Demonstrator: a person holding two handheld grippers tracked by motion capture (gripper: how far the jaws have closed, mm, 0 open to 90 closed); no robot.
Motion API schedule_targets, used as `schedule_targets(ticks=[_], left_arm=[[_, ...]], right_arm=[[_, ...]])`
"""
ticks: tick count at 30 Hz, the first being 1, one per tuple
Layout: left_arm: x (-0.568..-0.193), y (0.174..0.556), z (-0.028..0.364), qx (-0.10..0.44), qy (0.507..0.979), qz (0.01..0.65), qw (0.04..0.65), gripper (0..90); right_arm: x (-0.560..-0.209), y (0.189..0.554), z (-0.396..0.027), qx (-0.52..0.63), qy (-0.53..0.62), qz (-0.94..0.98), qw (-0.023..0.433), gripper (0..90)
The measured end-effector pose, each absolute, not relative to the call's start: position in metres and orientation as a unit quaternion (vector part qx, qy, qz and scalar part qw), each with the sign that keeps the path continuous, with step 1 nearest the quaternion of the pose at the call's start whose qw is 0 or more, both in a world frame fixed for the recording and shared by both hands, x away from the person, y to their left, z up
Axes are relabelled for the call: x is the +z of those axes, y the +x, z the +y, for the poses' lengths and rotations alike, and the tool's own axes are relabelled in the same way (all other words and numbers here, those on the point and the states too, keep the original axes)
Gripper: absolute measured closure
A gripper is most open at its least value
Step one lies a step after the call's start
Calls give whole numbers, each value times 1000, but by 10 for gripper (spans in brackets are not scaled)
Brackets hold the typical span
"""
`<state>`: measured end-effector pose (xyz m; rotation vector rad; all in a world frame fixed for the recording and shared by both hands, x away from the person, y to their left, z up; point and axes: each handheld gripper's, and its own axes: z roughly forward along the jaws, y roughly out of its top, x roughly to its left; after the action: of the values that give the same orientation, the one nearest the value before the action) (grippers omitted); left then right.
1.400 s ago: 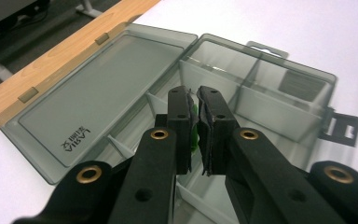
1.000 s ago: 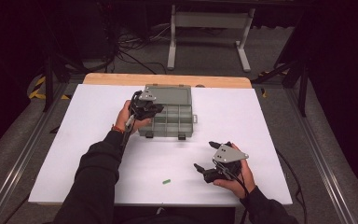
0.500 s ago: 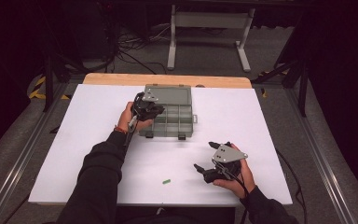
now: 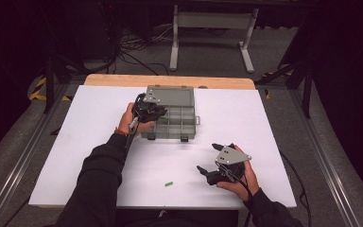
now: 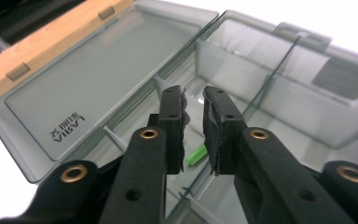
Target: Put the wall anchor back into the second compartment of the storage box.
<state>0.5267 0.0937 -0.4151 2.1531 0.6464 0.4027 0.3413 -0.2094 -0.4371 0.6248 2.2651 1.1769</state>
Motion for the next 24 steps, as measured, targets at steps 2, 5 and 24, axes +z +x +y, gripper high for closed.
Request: schedule_targets(ticks=[2,5,24], left_arm=[[-411,520,95,164,857,248,421,759],[-407,509,99,166,855,235,432,736],[-405,417,119,188,855,145,460,515]], right_arm=[[-437,341,-209,433,230,834,254,86],[-436,341,-209,435,229,833,256,87],[-436,341,-208,434,231,832,256,86]])
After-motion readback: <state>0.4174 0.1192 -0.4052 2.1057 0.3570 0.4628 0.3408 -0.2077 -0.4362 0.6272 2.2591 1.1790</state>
